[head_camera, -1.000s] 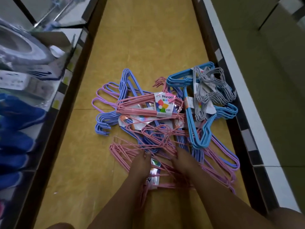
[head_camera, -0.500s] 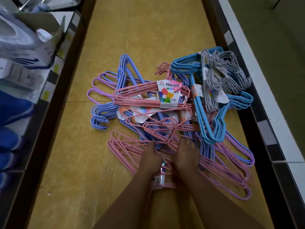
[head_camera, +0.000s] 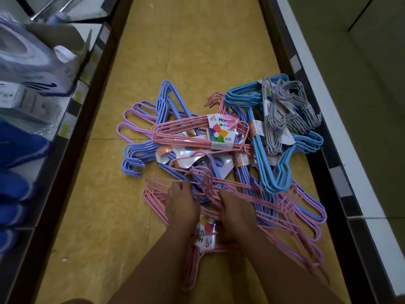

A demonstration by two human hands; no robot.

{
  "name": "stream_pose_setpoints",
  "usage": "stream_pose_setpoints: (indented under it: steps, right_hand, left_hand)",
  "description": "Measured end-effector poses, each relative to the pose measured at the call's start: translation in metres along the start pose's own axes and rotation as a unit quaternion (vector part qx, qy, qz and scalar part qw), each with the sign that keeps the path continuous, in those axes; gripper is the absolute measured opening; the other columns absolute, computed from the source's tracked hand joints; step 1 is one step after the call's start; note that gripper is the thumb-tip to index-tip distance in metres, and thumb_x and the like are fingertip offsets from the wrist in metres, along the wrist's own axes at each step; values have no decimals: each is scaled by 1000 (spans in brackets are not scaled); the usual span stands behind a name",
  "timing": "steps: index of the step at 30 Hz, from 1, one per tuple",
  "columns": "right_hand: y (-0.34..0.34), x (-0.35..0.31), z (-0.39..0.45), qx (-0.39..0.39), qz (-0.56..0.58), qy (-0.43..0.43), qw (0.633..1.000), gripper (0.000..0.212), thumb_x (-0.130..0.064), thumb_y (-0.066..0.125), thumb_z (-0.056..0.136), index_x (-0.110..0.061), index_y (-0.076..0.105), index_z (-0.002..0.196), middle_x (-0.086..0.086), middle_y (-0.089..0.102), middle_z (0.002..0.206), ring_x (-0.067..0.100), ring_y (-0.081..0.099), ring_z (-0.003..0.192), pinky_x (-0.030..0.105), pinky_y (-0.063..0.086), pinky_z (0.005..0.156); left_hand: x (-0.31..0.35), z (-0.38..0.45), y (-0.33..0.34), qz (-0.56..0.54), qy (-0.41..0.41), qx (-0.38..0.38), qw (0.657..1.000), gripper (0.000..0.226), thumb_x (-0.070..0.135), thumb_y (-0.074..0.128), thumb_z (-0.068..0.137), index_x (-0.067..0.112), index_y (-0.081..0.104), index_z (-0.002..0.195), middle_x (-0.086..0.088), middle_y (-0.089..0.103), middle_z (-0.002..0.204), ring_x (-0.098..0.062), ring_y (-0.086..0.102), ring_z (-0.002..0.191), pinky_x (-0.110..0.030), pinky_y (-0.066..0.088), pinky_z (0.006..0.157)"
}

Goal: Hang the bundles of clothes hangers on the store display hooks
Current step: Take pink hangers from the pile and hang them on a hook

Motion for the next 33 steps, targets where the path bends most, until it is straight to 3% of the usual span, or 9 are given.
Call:
stream_pose_setpoints:
  steps: [4,8,10,14,21,26,28,31,33]
  right_hand:
    - [-13,21,-9,4,19,81,997,21,-29,43,94,-27,54,112,5,67,103,31,62,99,35,36,68]
    - [-11,66,-26,3,14,146,989,29,-43,45,93,-28,59,115,3,68,109,28,62,105,35,46,77]
    - [-8,83,-33,-4,-15,135,991,33,-47,41,93,-27,62,109,4,70,105,27,64,102,34,46,76]
    - [-1,117,-44,-28,-46,119,991,54,-50,22,78,-24,63,102,6,70,101,28,63,99,35,46,74]
    - [2,142,-43,-7,-60,68,996,49,-48,25,77,-19,64,72,9,69,72,31,66,72,33,45,55]
    - [15,137,-39,-48,-25,40,998,45,-41,29,81,-20,64,100,8,69,101,30,62,98,36,45,75]
    - [25,139,-41,-73,-22,53,996,46,-39,28,82,-22,61,110,7,66,109,30,60,104,36,44,78]
    - [29,137,-40,-66,-8,62,996,41,-34,33,88,-21,59,118,9,65,113,31,60,105,36,44,78]
    - [31,133,-43,-56,12,70,996,55,-44,25,83,-22,59,121,8,65,114,31,60,105,36,44,80]
  left_hand:
    - [25,-2,-37,64,70,80,992,59,42,65,82,18,39,129,-4,45,125,-23,43,117,-32,35,93]
    - [63,-11,3,148,196,-45,968,87,53,57,86,20,10,151,-8,17,155,-28,16,143,-42,14,115]
    - [74,-17,29,157,212,-104,959,90,55,54,87,21,3,153,-6,5,160,-26,2,148,-48,1,117]
    - [101,-27,67,179,234,-145,945,91,55,54,87,20,2,153,-5,-1,161,-26,-5,148,-53,-5,116]
    - [130,-30,104,221,268,-172,922,83,50,51,90,23,4,153,-9,-11,160,-29,-14,147,-58,-14,112]
    - [125,-20,112,288,269,-195,898,95,61,49,85,24,-6,153,-12,-18,159,-33,-18,145,-64,-16,108]
    - [125,-16,114,310,273,-196,890,98,65,48,83,23,-7,153,-12,-12,160,-33,-14,146,-66,-17,107]
    - [127,-12,114,308,286,-178,890,93,59,53,82,19,8,152,-13,21,153,-30,14,144,-65,-11,110]
    - [123,-14,115,294,272,-198,894,78,51,53,85,15,23,148,-11,36,143,-28,31,136,-59,-1,115]
Point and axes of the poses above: each hand's wrist, its own z-axis towards the middle knuckle, its own y-axis out of the palm, x = y × z, the point moved 10 cm from there along z, towards the middle knuckle
